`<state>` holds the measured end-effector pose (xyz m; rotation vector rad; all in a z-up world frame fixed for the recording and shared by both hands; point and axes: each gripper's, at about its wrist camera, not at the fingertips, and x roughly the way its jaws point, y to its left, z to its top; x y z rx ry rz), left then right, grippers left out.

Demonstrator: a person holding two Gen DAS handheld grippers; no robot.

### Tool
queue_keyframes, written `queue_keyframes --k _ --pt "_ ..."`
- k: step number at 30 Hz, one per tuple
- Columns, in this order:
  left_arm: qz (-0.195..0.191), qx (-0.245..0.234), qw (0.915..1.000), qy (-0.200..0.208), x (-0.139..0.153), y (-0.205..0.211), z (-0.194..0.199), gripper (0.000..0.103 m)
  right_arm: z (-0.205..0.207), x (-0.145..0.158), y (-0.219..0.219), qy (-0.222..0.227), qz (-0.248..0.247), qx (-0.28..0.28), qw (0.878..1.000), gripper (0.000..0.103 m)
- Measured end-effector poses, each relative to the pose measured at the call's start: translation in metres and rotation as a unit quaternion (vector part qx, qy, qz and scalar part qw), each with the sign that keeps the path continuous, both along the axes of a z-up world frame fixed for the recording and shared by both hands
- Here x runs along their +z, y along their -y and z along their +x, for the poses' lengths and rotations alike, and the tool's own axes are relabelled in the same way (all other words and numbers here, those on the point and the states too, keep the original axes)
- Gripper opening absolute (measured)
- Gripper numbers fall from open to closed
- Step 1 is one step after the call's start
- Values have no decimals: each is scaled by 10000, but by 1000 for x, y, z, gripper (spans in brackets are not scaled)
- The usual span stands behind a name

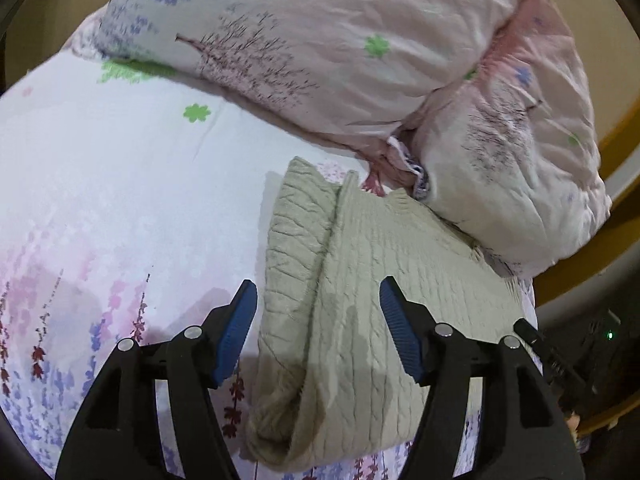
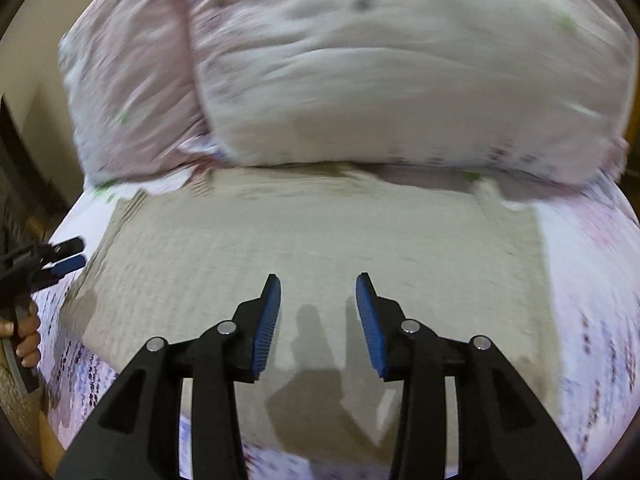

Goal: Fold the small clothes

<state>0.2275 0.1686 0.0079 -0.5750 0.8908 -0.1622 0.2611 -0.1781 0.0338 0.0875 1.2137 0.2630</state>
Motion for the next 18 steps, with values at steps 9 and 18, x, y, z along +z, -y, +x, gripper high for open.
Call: queue_keyframes --k 9,18 --pt "-301 48 9994 -170 -17 1 9 66 0 -29 -34 -112 -574 408 9975 41" --pt "-483 54 9987 -138 -18 7 12 65 -1 -29 -34 -122 -511 371 9979 42"
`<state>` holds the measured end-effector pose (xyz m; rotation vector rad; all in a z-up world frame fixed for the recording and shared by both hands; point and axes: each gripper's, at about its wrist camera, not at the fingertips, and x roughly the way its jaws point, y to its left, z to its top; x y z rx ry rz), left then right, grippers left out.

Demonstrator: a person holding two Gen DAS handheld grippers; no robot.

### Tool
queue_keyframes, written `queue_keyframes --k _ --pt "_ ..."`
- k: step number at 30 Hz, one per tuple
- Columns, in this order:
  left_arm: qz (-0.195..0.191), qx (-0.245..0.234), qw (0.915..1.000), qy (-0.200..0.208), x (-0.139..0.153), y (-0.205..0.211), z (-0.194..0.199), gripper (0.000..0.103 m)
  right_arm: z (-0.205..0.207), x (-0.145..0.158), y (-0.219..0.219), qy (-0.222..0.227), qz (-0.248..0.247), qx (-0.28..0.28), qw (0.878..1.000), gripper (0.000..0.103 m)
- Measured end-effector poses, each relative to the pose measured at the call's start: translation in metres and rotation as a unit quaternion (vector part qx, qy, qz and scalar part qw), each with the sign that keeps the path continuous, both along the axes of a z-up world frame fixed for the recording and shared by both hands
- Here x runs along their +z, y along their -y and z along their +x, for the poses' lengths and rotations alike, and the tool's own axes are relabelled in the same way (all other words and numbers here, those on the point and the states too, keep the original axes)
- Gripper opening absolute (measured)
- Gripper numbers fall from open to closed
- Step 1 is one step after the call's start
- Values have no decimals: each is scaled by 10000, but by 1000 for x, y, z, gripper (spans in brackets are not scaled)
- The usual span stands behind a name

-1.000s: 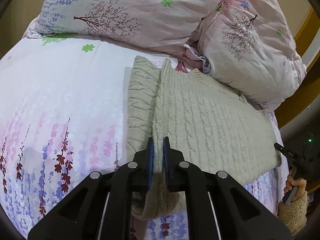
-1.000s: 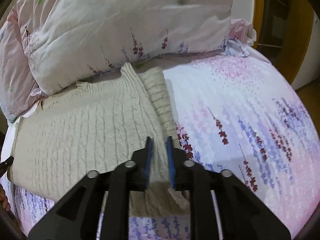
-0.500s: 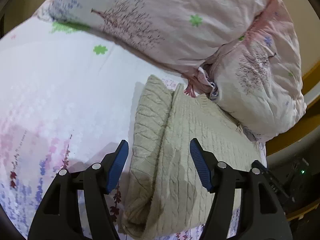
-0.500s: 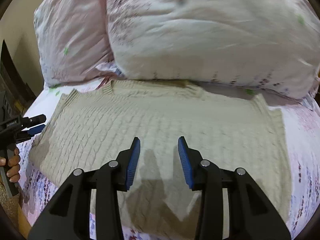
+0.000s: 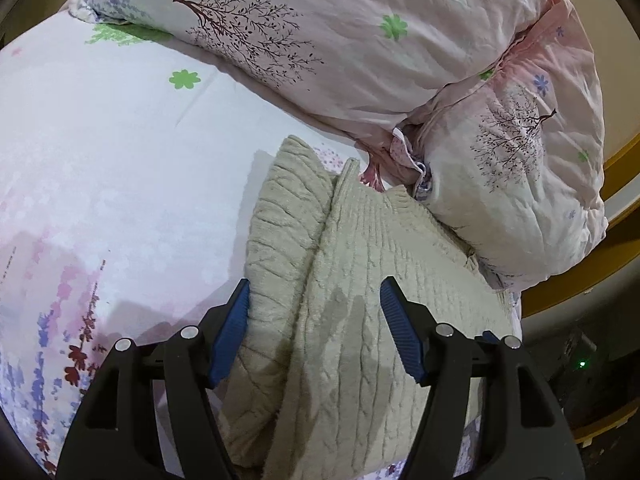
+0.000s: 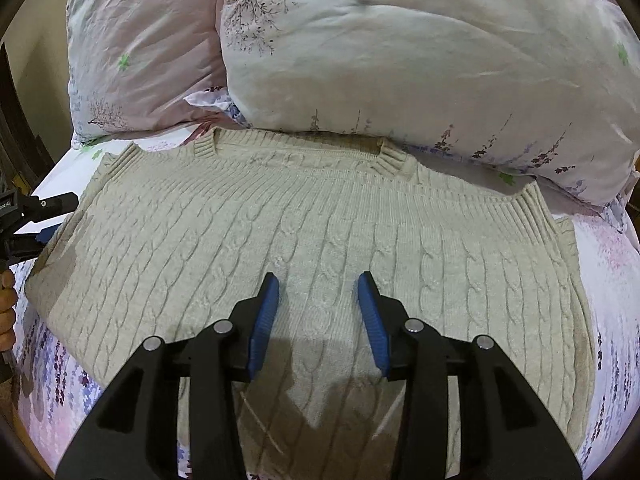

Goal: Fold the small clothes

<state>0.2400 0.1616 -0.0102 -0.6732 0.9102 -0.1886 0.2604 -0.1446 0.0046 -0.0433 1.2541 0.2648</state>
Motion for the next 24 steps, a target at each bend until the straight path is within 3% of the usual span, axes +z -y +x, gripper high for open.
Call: queue_keyframes --k 7,9,11,19,24 --pt "-160 -24 9998 -128 -2 9 3 50 0 -1 -1 4 24 -7 10000 42" --pt "-220 -28 9996 -174 -2 10 5 33 0 0 0 5 29 -6 10000 42" --pt "-399 -38 9991 -143 0 11 6 23 -1 1 0 7 38 -14 10000 42" --pt "-459 -155 9981 369 41 39 6 17 -1 1 2 4 101 5 9999 43" --pt "-620 -353 9947 747 72 74 8 16 0 14 30 -63 735 -389 9965 54"
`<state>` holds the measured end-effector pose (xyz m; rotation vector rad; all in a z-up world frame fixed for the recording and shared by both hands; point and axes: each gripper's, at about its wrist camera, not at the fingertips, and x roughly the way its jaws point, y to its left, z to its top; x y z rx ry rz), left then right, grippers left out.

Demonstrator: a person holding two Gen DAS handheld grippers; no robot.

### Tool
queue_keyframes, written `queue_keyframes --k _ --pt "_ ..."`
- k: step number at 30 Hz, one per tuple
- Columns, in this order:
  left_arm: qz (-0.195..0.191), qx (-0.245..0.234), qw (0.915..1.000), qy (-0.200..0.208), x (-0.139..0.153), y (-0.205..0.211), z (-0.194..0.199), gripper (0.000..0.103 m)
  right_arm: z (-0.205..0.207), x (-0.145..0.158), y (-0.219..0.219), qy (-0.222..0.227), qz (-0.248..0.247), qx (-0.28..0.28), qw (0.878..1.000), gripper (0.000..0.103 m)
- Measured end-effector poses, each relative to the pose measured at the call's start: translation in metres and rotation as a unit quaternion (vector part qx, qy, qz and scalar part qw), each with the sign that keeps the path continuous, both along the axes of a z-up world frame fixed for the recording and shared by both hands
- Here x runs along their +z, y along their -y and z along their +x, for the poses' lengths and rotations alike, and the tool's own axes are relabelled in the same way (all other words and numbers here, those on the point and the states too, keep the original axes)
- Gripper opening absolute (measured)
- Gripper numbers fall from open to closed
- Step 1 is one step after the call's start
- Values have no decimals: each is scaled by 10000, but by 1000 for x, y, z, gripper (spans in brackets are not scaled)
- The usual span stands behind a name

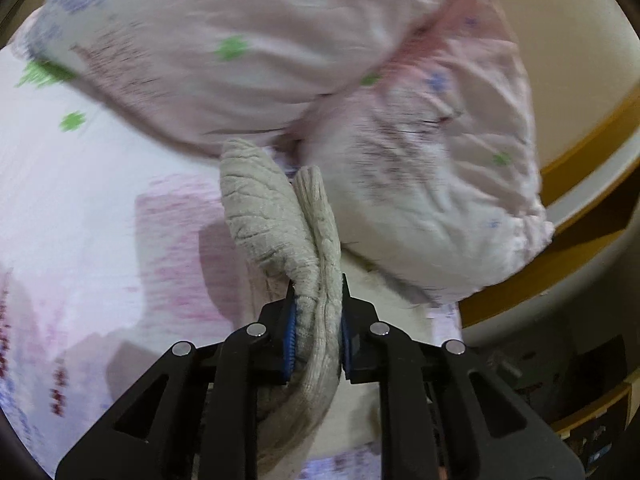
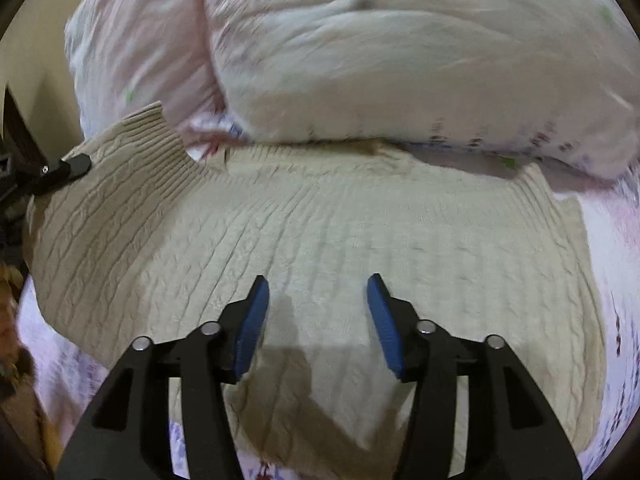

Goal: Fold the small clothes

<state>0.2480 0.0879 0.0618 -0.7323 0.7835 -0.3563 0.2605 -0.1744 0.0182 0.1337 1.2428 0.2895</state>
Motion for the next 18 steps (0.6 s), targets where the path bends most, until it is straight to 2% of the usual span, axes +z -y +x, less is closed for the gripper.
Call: queue_keyframes --k 3,7,10,16,18 --pt "70 -243 9994 256 18 34 4 15 -3 13 28 190 51 -319 9993 55" --pt "123 -671 9973 276 21 93 15 15 -9 25 73 343 127 -814 9960 56" --pt "132 -919 9955 194 14 136 18 14 -14 30 100 396 123 -1129 9927 56" --pt "599 -1406 9882 -80 -19 221 22 14 -21 29 148 295 353 -1718 9841 56" --pt "340 -1794 9830 -189 -30 237 23 2 -19 28 155 229 560 -1800 9818 56"
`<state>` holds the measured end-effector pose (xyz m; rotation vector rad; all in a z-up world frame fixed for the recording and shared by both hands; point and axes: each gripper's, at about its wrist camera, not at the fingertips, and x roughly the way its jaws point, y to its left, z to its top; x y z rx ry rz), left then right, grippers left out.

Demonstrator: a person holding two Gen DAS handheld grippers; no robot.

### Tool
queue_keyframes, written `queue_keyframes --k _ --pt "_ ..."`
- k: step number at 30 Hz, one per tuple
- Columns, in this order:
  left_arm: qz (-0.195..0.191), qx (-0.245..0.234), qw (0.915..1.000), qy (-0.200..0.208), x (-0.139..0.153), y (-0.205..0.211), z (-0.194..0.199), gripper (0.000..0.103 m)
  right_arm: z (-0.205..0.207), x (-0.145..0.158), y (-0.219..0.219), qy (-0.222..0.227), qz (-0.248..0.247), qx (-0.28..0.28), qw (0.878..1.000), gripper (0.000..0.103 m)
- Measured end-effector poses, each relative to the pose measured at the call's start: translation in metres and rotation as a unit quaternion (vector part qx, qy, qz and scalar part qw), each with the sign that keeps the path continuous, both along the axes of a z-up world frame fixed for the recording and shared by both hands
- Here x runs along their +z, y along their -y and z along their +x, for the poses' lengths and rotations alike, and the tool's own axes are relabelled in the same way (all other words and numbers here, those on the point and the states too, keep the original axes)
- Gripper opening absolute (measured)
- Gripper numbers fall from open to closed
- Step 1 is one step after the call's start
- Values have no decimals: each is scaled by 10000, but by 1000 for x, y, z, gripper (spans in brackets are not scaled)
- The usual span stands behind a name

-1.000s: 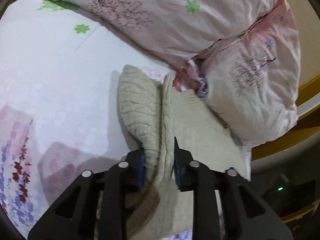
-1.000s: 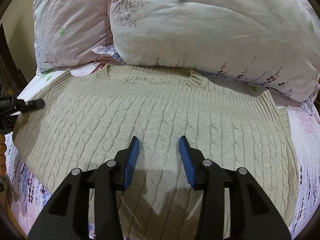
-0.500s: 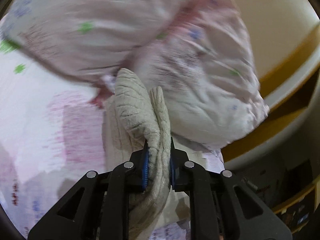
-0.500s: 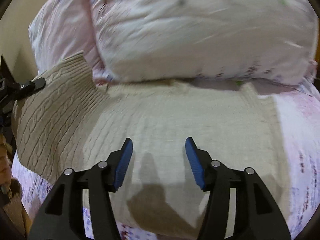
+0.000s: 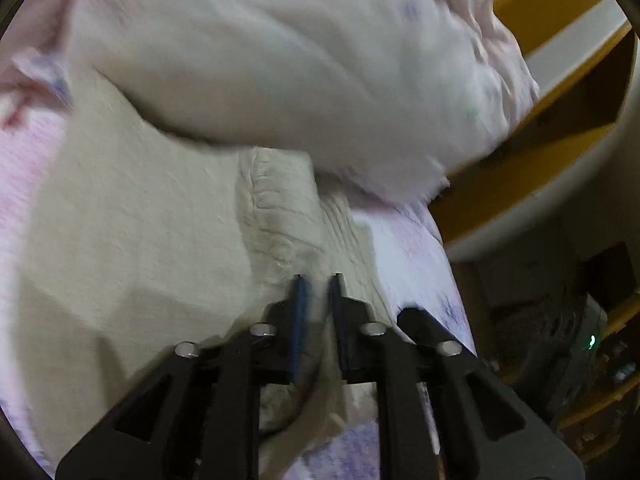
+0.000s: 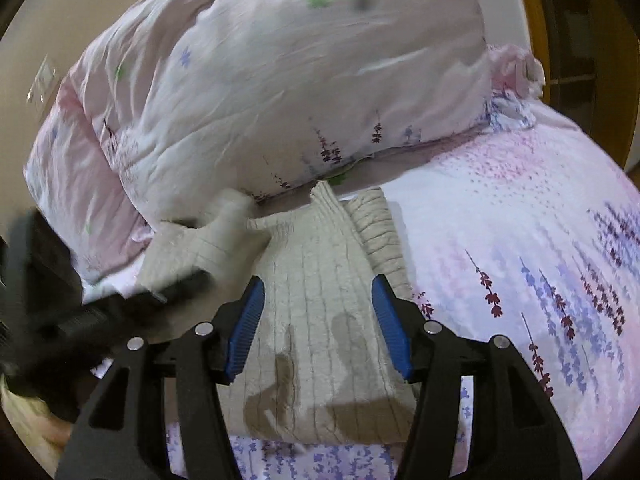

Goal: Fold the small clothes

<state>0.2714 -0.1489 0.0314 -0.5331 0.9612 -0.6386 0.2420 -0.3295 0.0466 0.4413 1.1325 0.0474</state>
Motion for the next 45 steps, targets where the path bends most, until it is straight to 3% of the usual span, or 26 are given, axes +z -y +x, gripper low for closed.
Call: queue_keyframes --k 2,4,5,7,9,10,12,14,18,22,26,28,30,35,39,42,45 --pt "-236 -403 9989 -101 0 9 -5 2 3 1 4 -27 262 37 9996 56" --pt "-191 -675 9971 291 17 6 -20 2 5 3 4 -68 502 143 9986 56" --pt "-193 -687 9964 452 26 -1 -26 2 9 2 2 -119 718 223 9971 56" --pt "-224 -542 9957 716 41 -29 -36 12 14 -1 -2 -234 1089 329 9932 58" --pt "-2 -130 9962 865 49 -58 -40 56 22 -7 -9 -397 1434 452 9878 59" --pt "195 183 9954 922 50 -76 -39 62 26 -12 -15 -516 1570 538 9848 59" --pt "491 576 9938 810 44 -102 -32 63 32 -24 -28 -801 1740 683 9791 59" --pt "540 924 9937 321 27 -132 -23 63 37 -35 -41 -1056 1740 757 9761 59" --pt "596 1084 9917 -362 -9 -147 -11 63 43 -53 -58 -1301 1928 828 9690 58" --pt "240 896 9948 -433 -15 -142 -6 63 46 -54 -65 -1250 2117 825 9658 50" --pt "151 842 9950 -515 -20 -124 -1 64 55 -63 -67 -1262 2180 626 9657 44" --pt "43 876 9945 -565 -23 -126 -2 65 57 -63 -69 -1218 2032 589 9697 23" --pt "-61 909 9937 -658 -26 -138 -6 67 58 -55 -72 -1031 1816 689 9755 19" --pt "-65 919 9940 -592 -22 -152 -15 68 53 -1 -79 -86 876 1107 9900 17" --pt "-86 827 9951 -543 -17 -138 -15 69 47 31 -80 364 -64 1383 9897 16" --pt "-66 716 9961 -517 -14 -127 -17 69 43 38 -74 480 -748 1449 9854 16" --pt "-7 563 9973 -469 -12 -114 -20 69 45 28 -68 273 -1331 1444 9802 16"
